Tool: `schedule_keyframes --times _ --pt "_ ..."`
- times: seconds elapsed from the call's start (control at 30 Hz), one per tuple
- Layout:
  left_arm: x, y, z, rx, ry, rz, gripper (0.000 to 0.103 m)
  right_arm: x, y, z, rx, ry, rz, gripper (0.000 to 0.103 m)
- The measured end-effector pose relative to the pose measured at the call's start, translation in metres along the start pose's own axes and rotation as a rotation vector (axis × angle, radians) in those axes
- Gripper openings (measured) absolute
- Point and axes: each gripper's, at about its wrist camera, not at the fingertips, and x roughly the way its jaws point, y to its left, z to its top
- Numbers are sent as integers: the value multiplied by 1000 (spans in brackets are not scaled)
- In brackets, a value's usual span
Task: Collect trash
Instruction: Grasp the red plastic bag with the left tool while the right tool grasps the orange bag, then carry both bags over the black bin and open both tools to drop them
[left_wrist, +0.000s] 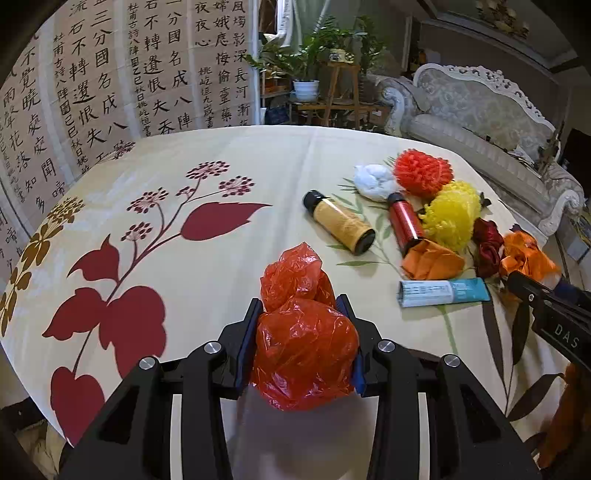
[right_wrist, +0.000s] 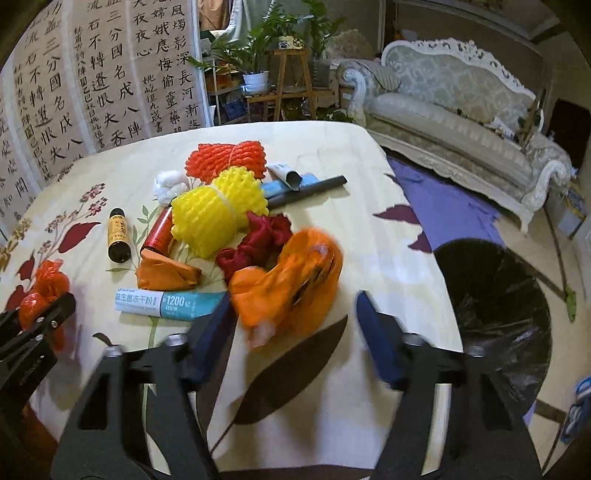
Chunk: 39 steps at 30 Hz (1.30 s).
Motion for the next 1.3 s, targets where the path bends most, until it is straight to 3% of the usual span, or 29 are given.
schedule_keyframes --times 0.07,0.2,0.53,0.9,1.3 --pt "0 -4 0 4 0 -7 41 1 -3 -2 11 7 18 33" --pt "-2 -10 -2 13 -5 -14 41 -2 -4 -7 -9 -5 8 27" --pt "-12 -36 -2 51 -27 -76 41 -25 -18 -12 -19 -63 -32 25" --pt "-25 -112 10 171 -96 -214 41 -61 -91 -15 73 -135 -181 25" --pt "-23 -209 23 305 -130 -331 41 -61 -171 -20 158 -154 -294 25"
